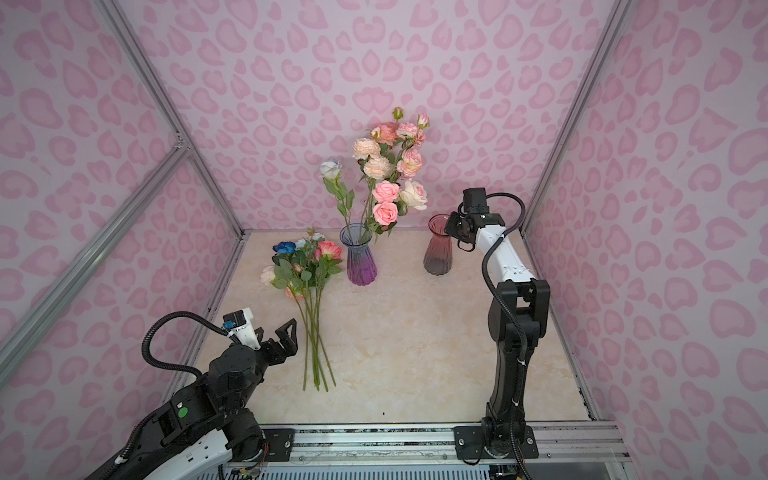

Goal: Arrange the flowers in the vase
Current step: 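Release the purple-blue vase and reach the right gripper to the pink-grey vase rim, then grasp the pink-grey vase rim and drag it nearer the robot with the right gripper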

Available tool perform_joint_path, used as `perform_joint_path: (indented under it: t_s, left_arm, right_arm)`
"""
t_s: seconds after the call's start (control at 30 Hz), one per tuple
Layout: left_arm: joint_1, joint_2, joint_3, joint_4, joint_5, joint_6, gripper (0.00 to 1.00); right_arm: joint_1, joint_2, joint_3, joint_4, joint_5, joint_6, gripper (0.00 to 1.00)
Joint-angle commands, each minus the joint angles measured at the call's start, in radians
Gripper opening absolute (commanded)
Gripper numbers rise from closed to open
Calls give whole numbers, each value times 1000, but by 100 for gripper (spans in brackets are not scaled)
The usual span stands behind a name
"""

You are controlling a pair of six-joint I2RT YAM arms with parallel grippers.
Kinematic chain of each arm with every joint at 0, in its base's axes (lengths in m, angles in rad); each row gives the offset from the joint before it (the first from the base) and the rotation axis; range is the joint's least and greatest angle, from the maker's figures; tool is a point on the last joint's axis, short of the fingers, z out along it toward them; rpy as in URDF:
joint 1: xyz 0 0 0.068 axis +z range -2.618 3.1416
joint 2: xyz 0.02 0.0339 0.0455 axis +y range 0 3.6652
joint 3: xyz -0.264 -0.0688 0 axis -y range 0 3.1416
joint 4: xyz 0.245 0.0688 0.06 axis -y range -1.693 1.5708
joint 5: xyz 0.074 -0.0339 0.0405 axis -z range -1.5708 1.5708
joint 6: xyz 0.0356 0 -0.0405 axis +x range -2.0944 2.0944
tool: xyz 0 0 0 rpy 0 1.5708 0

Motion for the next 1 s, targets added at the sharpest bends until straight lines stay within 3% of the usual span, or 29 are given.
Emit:
perform_joint_path:
  t_s: [0.0, 0.3, 0.43, 0.63, 0.97]
  left_arm:
    - [1, -17, 5, 5, -34, 3, 100]
    - [2, -76, -7, -18, -31, -10, 99]
    - [1, -77, 8, -27, -32, -7, 98]
    - [2, -75, 18, -28, -32, -11, 98]
    - [1, -55, 37, -32, -31, -7, 97]
  right_arm:
    - [3, 16, 2, -39, 17, -12, 38]
    - [5, -21, -36, -32, 7, -14, 26]
    - [3, -33, -52, -33, 0, -15, 19]
    - [1, -78, -105, -19, 5, -18, 16]
    - [-8, -120, -170, 18, -29, -6, 0]
